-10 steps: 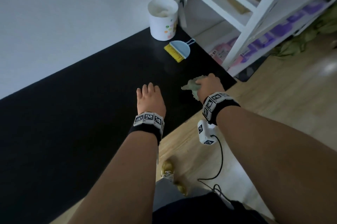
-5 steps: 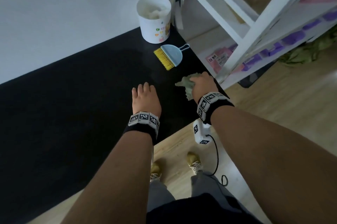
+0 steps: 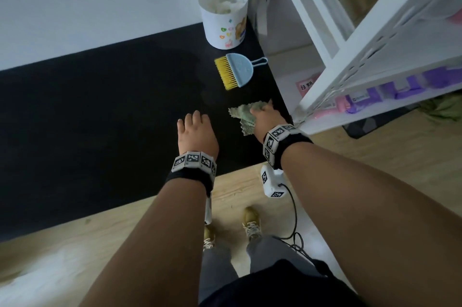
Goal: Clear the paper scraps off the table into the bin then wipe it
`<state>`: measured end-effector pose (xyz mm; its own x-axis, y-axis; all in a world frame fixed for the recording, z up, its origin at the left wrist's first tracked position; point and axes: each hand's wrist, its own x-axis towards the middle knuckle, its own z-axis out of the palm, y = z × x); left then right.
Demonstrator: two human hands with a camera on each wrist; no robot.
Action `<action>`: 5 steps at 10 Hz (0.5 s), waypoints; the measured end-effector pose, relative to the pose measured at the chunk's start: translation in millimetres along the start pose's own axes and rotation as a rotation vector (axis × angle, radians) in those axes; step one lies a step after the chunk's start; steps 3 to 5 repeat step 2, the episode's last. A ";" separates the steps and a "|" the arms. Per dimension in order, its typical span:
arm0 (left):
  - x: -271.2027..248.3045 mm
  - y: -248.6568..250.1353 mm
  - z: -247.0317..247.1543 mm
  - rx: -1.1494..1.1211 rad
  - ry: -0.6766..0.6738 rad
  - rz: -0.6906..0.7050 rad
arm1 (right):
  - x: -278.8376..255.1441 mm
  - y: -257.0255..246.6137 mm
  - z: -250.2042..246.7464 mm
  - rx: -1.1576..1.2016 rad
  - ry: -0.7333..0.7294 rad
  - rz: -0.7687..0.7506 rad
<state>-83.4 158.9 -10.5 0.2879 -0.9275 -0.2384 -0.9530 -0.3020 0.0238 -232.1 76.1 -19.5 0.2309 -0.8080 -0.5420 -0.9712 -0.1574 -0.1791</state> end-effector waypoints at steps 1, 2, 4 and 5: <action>-2.7 -2.2 -6.4 -0.023 0.023 0.000 | -4.4 0.3 -4.3 0.039 0.004 -0.009; -0.9 -7.3 -15.1 -0.029 0.054 -0.015 | -8.2 -4.8 -10.0 0.064 0.067 -0.027; -0.9 -7.3 -15.1 -0.029 0.054 -0.015 | -8.2 -4.8 -10.0 0.064 0.067 -0.027; -0.9 -7.3 -15.1 -0.029 0.054 -0.015 | -8.2 -4.8 -10.0 0.064 0.067 -0.027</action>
